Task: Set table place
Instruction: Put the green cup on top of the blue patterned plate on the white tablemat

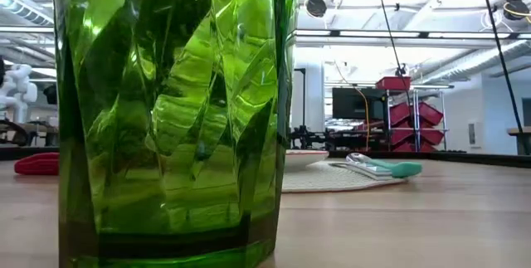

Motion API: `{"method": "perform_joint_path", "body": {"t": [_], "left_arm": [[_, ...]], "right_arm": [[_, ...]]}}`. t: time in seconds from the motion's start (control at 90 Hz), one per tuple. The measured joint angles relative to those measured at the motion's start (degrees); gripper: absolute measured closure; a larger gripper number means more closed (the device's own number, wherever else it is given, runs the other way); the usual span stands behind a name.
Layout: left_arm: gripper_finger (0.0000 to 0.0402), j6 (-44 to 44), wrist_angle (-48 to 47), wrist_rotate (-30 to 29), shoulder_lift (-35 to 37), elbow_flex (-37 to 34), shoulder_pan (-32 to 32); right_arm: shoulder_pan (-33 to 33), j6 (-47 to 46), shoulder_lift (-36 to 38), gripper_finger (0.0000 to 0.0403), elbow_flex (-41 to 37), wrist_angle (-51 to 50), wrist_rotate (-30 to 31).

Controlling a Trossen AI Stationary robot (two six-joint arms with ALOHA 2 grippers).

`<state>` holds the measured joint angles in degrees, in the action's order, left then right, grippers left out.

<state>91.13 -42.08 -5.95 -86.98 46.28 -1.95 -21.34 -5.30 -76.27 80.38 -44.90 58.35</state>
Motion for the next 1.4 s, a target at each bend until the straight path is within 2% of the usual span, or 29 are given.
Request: {"method": "perform_joint_path", "body": {"t": [0.178,0.3,0.422,0.567,0.744,1.022,1.1,1.256,1.4], "left_arm": [[0.0319,0.0,-5.0,0.2,1.3,1.4,0.0],[0.0319,1.5,-17.9,-0.7,4.3,4.1,0.1],[0.0319,1.5,-27.5,-1.6,8.9,6.6,0.1],[0.0319,1.4,-32.7,-1.9,15.9,10.1,0.1],[0.0319,-3.7,-37.1,-8.2,24.0,14.4,0.1],[0.0319,-14.8,-35.6,-8.9,32.4,17.4,0.1],[0.0319,-19.1,-33.6,-8.1,33.2,17.4,0.1],[0.0319,-32.0,-26.0,-7.2,33.6,17.4,-0.5],[0.0319,-44.9,-17.7,-1.7,33.6,17.4,-3.0]], "right_arm": [[0.0,0.0,0.0,0.0266,0.0,-0.4,0.0],[0.0,0.0,0.0,0.0266,0.0,-0.7,0.0],[0.0,0.0,0.0,0.0266,0.0,-0.9,0.0],[0.1,0.2,-0.1,0.0266,0.0,-0.9,0.0],[1.4,0.0,-0.9,0.0266,-0.3,-1.2,-0.1],[3.0,-0.2,-2.6,0.0266,-3.6,1.5,-0.4],[3.1,-0.6,-3.1,0.0266,-3.6,2.3,-2.5],[3.8,-1.5,-3.1,0.0266,-3.6,11.0,-11.9],[6.1,-8.6,-3.0,0.0266,-3.0,21.6,-22.6]]}}
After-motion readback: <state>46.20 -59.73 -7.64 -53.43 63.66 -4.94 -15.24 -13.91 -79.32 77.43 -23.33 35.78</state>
